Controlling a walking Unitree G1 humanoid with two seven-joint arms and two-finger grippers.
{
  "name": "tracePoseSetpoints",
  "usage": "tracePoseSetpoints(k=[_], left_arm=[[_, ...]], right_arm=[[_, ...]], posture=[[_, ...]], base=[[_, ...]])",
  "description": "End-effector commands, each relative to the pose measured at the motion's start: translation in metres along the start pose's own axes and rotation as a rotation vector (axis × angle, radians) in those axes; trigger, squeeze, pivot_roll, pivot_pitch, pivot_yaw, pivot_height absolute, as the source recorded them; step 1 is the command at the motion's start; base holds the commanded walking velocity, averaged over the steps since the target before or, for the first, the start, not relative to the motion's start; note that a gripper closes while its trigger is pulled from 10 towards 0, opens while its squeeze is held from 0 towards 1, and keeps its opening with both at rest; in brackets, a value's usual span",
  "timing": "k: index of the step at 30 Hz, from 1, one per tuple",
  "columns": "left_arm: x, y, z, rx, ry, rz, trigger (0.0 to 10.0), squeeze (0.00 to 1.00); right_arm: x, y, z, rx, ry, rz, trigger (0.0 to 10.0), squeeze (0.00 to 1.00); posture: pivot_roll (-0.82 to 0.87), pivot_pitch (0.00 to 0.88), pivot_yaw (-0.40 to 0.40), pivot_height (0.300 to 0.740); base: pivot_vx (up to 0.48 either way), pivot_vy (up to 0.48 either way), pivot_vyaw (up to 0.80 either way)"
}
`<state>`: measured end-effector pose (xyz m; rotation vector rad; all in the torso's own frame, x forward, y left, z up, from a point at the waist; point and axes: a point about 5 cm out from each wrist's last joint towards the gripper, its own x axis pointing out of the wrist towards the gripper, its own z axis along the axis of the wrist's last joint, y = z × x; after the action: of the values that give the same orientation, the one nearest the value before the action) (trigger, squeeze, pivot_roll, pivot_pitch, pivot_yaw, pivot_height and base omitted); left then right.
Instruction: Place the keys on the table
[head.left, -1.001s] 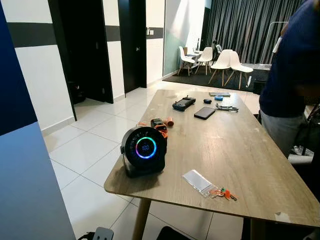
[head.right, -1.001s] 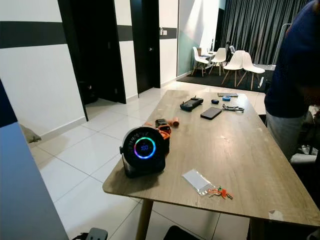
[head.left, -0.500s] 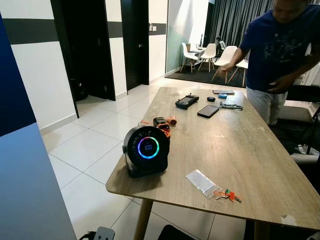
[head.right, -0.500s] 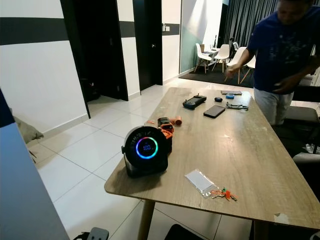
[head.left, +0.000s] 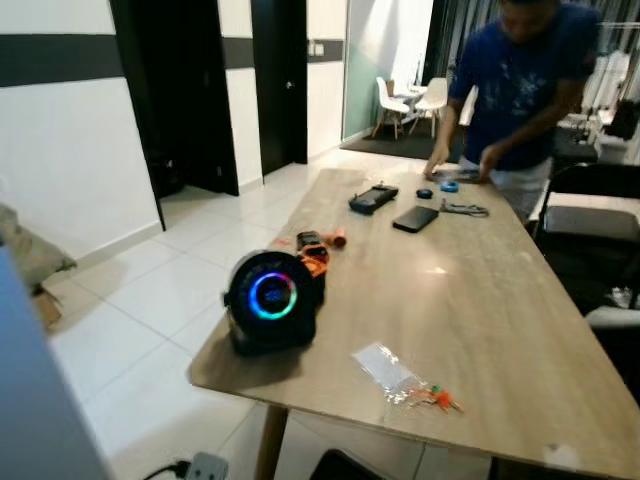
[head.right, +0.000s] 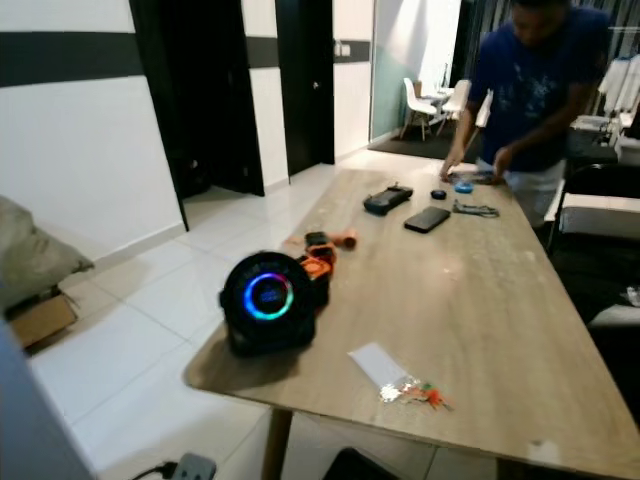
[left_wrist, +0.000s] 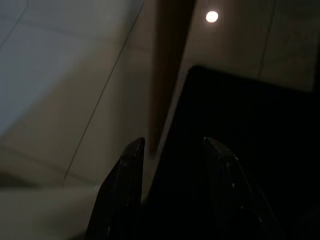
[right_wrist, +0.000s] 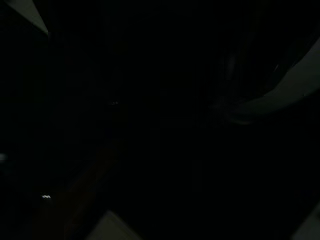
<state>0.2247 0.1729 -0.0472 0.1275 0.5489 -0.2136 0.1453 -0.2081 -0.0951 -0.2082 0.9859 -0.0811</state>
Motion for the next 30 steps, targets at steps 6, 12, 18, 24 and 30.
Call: tracePoseSetpoints(k=[6, 12, 18, 24, 30], left_arm=[[-0.004, 0.005, -0.007, -0.010, 0.034, 0.020, 10.0, 0.00], [-0.004, 0.006, -0.008, -0.001, 0.039, 0.013, 10.0, 0.00], [-0.004, 0.006, -0.007, 0.010, 0.035, 0.005, 10.0, 0.00], [-0.003, 0.004, -0.005, 0.042, 0.023, -0.019, 10.0, 0.00], [-0.009, 0.018, 0.001, 0.058, -0.056, -0.012, 10.0, 0.00]], right_arm=[[0.000, 0.006, 0.000, 0.003, 0.005, 0.013, 10.0, 0.00], [0.000, 0.003, 0.000, 0.005, 0.003, 0.012, 10.0, 0.00], [-0.001, -0.002, -0.003, 0.006, 0.004, 0.008, 10.0, 0.00], [-0.001, -0.001, -0.005, 0.016, 0.007, 0.005, 10.0, 0.00], [-0.001, -0.001, -0.005, 0.031, 0.009, -0.008, 10.0, 0.00]], posture=[[-0.01, 0.006, 0.032, 0.740], [-0.01, 0.007, 0.033, 0.740], [-0.01, 0.009, 0.035, 0.740], [-0.01, 0.011, 0.039, 0.740], [-0.02, 0.012, 0.043, 0.740]], base=[[0.000, -0.056, 0.00], [0.000, 0.000, 0.00], [0.000, 0.000, 0.00], [0.000, 0.000, 0.00], [0.000, 0.000, 0.00]])
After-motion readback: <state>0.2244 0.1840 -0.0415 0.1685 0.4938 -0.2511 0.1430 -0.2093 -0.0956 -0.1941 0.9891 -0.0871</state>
